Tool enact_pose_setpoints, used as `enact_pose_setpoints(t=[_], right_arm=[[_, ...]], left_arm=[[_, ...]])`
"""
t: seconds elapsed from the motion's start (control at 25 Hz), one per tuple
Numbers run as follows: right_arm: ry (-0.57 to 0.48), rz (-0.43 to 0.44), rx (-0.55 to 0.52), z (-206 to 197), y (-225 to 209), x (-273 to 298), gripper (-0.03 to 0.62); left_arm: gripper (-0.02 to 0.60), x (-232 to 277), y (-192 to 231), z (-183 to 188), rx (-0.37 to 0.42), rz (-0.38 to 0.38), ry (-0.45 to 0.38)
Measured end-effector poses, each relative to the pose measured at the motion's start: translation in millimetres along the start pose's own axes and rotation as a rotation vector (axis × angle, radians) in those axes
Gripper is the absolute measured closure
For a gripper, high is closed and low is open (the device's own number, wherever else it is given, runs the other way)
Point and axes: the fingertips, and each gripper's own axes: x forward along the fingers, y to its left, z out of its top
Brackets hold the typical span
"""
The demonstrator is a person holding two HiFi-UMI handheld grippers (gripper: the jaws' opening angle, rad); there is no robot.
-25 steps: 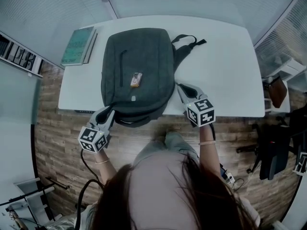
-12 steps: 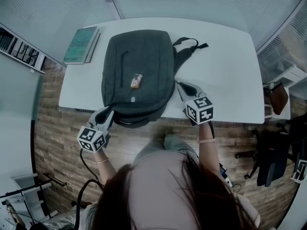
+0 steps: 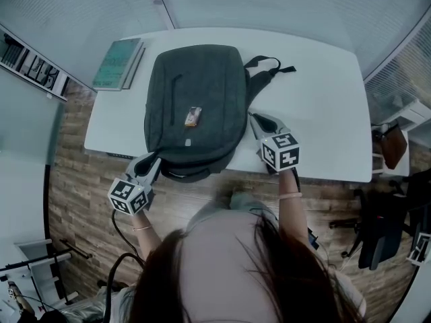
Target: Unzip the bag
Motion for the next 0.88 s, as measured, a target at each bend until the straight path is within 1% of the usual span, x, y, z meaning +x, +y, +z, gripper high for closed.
enact_pose_setpoints(t=[0.56, 0.88], right_arm=[[-0.010, -0.011, -0.003, 14, -15, 24, 0.572], [-0.011, -0.007, -0.008, 26, -23, 41, 0.568]], left_arm=[[0.522, 6, -3, -1, -0.013, 0.003, 0.008], [0.522, 9, -3, 2, -0.026, 0.015, -0.005]])
